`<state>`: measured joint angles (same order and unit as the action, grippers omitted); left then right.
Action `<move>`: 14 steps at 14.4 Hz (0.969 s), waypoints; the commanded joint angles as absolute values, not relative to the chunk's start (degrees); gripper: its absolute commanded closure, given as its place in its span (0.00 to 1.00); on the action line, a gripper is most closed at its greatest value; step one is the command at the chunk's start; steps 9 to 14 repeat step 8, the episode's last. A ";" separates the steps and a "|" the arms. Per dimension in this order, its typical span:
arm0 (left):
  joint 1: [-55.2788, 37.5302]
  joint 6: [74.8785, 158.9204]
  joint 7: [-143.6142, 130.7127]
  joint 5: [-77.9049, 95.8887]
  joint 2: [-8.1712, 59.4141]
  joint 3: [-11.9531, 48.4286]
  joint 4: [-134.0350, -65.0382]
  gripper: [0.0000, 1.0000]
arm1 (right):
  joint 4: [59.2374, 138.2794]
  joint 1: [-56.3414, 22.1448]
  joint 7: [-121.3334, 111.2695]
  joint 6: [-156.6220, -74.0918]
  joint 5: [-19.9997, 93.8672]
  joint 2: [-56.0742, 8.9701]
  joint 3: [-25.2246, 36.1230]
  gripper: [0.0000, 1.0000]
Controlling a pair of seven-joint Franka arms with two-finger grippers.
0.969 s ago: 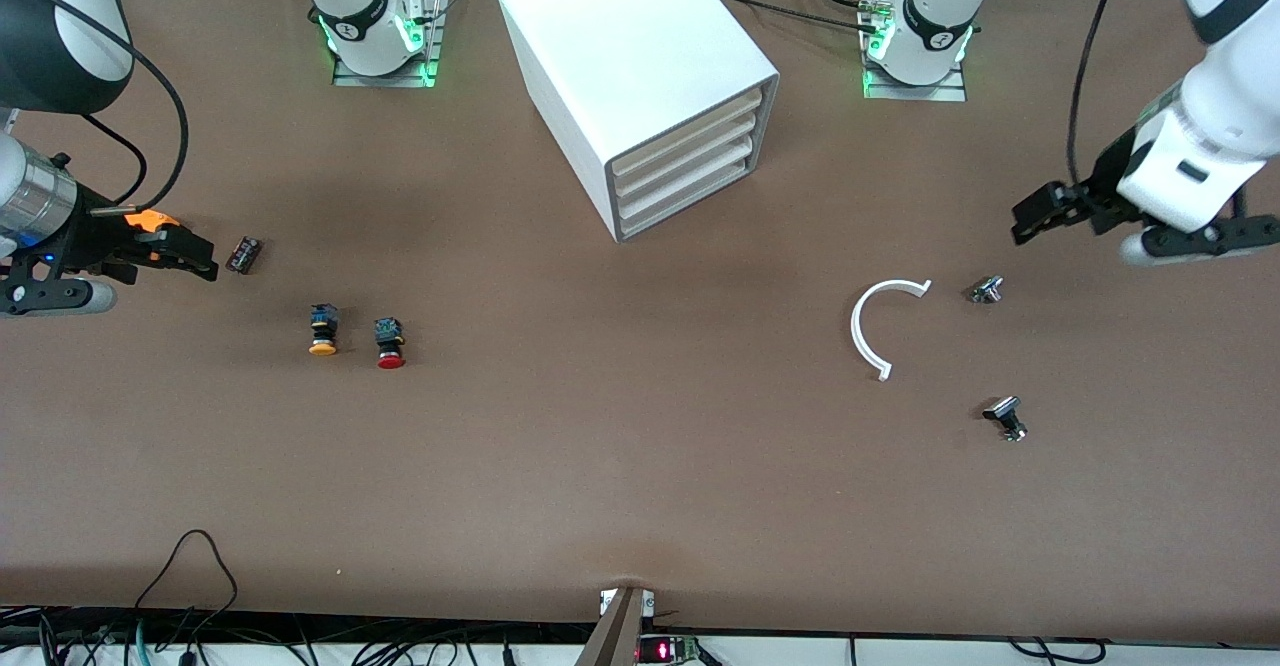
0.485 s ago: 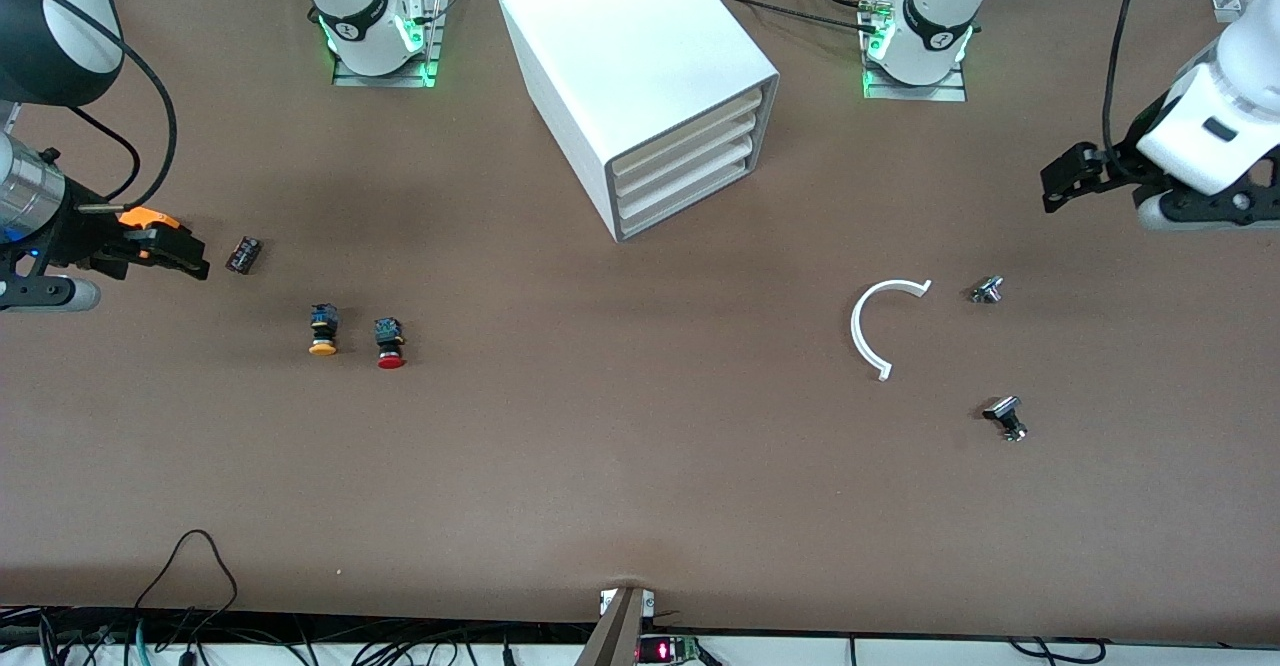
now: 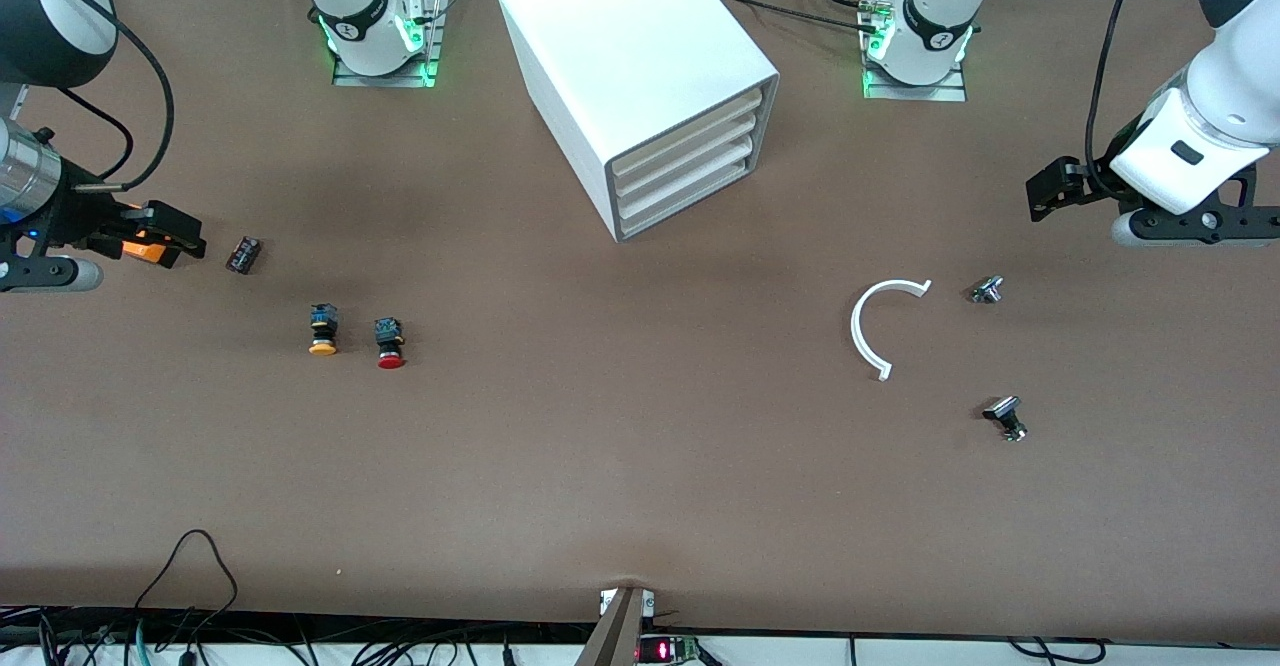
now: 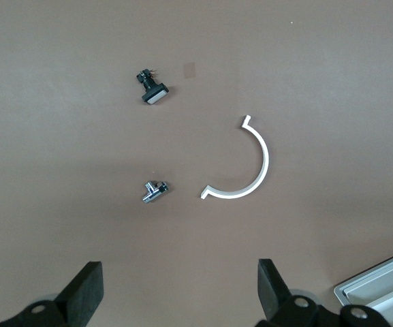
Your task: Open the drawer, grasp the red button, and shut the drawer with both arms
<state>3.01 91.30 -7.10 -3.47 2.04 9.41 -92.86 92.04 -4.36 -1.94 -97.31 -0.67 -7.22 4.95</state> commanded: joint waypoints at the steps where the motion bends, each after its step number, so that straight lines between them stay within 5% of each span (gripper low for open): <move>1: 3.25 90.88 -5.71 -3.44 2.11 9.23 -92.02 0.00 | 95.27 -3.52 -2.64 -97.99 -1.14 -3.87 4.57 0.00; 14: 3.96 90.88 -5.71 -1.23 2.11 9.05 -92.02 0.00 | 97.82 -3.43 -2.46 -99.15 -0.62 -1.85 5.19 0.00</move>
